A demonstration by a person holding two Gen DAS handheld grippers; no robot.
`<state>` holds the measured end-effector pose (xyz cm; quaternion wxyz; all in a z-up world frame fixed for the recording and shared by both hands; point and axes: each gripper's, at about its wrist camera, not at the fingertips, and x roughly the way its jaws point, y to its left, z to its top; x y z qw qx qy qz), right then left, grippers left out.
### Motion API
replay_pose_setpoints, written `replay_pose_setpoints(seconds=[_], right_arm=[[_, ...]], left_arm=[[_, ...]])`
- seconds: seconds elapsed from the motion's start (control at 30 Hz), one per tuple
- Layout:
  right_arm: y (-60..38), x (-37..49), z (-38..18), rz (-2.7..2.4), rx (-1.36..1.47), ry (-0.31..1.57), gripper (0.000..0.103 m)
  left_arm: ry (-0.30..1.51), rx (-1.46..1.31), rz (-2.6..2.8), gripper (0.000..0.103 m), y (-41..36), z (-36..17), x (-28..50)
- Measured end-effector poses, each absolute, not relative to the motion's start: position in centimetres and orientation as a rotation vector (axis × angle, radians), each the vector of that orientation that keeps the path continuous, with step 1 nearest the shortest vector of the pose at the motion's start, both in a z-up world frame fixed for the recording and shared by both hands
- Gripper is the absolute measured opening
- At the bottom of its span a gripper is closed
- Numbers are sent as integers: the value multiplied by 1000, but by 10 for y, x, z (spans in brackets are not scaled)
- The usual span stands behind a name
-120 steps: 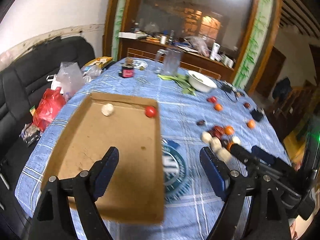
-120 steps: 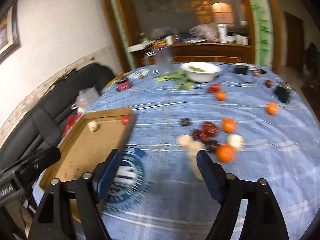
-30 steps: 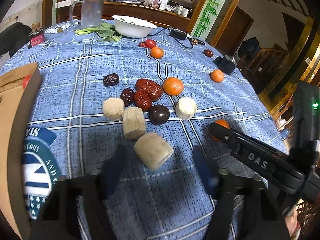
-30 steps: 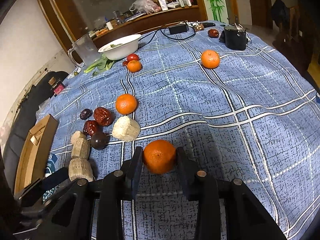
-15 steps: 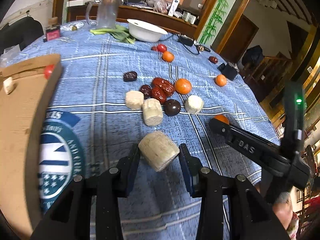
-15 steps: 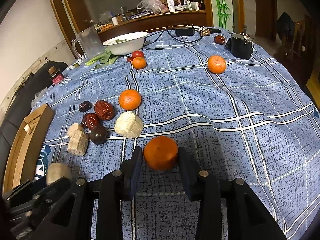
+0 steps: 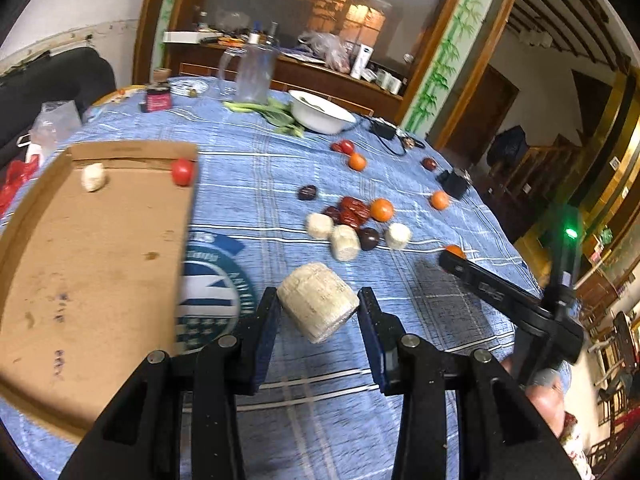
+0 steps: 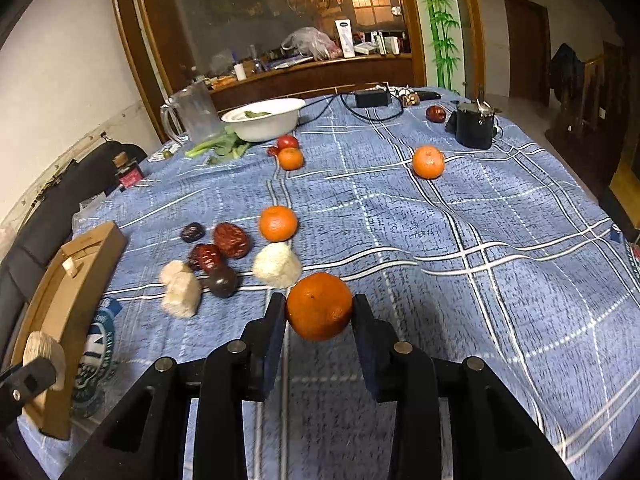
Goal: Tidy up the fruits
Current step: 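Carry both items over the cardboard tray and open both tools to release them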
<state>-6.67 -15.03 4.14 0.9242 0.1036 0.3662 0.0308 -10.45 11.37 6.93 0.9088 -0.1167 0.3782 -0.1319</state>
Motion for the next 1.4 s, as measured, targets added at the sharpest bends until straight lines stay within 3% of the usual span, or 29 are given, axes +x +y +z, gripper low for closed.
replay_pose_setpoints(seconds=[0.6, 0.8, 1.07, 1.4], right_arm=[[-3, -78, 86, 426, 65, 798, 36], [61, -35, 79, 533, 44, 874, 37], [134, 14, 58, 562, -87, 921, 37], [160, 46, 33, 550, -146, 970, 37]], left_arm=[[751, -391, 13, 39, 280, 77, -101], [816, -317, 29, 39, 300, 86, -58], [964, -317, 43, 39, 312, 56, 8], [1037, -391, 51, 39, 324, 31, 43]])
